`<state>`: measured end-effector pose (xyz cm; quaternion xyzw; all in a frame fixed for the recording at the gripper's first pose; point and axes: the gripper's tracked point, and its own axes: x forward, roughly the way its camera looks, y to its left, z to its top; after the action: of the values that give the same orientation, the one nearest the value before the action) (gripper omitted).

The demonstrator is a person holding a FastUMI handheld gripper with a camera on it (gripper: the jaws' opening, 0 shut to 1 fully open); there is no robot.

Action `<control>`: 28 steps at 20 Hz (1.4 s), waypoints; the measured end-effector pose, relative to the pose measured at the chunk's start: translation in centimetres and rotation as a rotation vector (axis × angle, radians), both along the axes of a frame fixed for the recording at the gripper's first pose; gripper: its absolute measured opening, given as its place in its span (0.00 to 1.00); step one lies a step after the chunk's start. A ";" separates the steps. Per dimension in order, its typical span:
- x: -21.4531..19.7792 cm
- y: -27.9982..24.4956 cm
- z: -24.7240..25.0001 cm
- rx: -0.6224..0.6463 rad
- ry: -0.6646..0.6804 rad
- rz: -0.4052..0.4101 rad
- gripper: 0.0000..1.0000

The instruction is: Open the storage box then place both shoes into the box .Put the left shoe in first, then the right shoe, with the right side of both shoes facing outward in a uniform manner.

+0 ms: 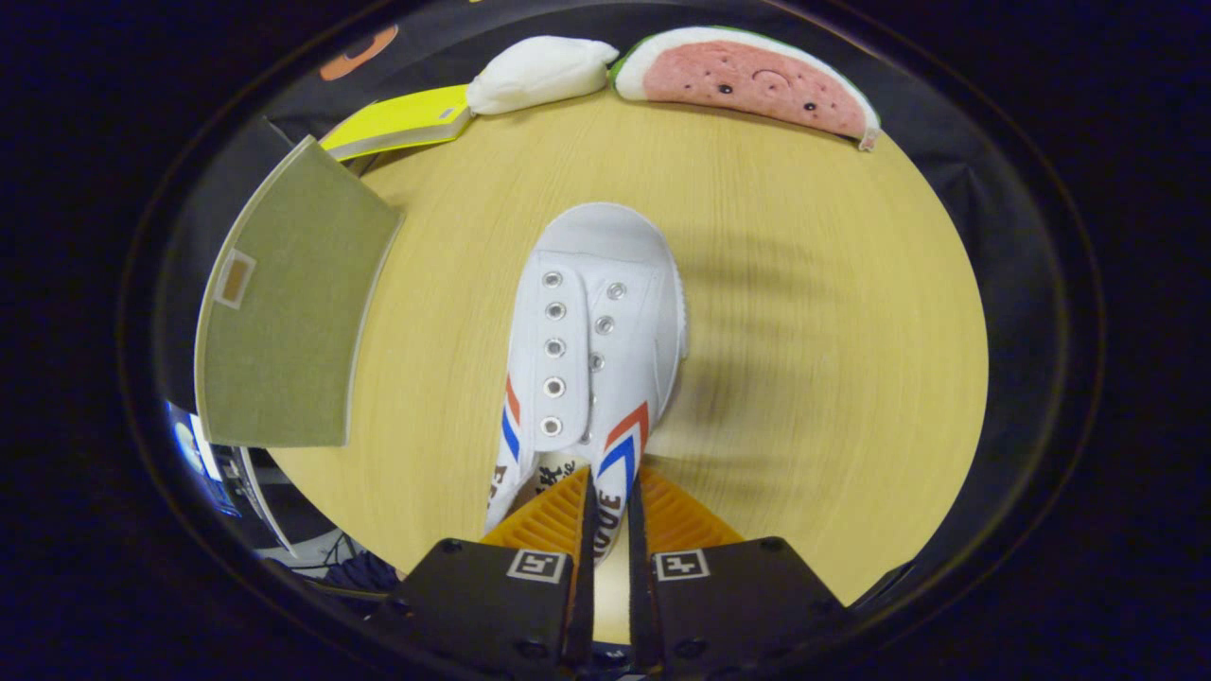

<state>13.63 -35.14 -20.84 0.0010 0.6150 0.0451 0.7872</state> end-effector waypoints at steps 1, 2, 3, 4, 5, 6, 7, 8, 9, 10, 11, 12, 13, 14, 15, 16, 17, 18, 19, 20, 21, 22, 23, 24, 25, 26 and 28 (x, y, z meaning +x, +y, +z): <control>0.1 -0.2 0.0 0.015 -0.007 -0.020 0.16; 0.1 -0.1 0.1 0.036 -0.012 -0.045 0.11; 0.1 0.0 0.1 0.055 -0.018 -0.060 0.06; 0.0 -0.1 0.2 0.076 -0.021 -0.068 0.06; -0.3 0.3 0.4 0.104 -0.018 -0.085 0.06; -0.4 0.7 0.8 0.137 -0.014 -0.096 0.06; -0.5 1.0 1.0 0.160 -0.008 -0.086 0.06; -0.4 1.2 1.5 0.181 -0.011 -0.097 0.06; -0.1 1.3 1.7 0.188 -0.019 -0.088 0.06; 0.2 1.4 2.1 0.191 -0.037 -0.077 0.06; 0.0 1.2 2.2 0.195 -0.056 -0.075 0.06; 0.0 1.1 2.7 0.196 -0.072 -0.057 0.06; 0.0 1.2 3.2 0.204 -0.089 -0.048 0.06; 0.1 1.3 3.7 0.219 -0.097 -0.050 0.06; 0.5 1.0 4.1 0.238 -0.108 -0.043 0.06; 0.6 0.5 3.9 0.251 -0.119 -0.035 0.05; 0.7 0.3 3.9 0.264 -0.134 -0.039 0.05; 0.6 0.5 3.7 0.269 -0.151 -0.032 0.06; 0.7 0.6 3.5 0.275 -0.171 -0.029 0.05; 0.6 0.6 3.3 0.279 -0.186 -0.028 0.06; 0.7 0.7 3.2 0.291 -0.200 -0.035 0.05; 0.7 0.7 3.1 0.304 -0.210 -0.046 0.06; 0.7 0.8 2.8 0.313 -0.218 -0.057 0.05; 0.6 0.9 2.9 0.320 -0.226 -0.068 0.05; 0.5 0.9 2.8 0.319 -0.236 -0.073 0.05; 0.6 1.0 2.7 0.314 -0.246 -0.079 0.06; 0.6 0.9 2.7 0.301 -0.262 -0.088 0.05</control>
<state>14.20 -34.22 -18.18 0.1395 0.4929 0.1019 0.8528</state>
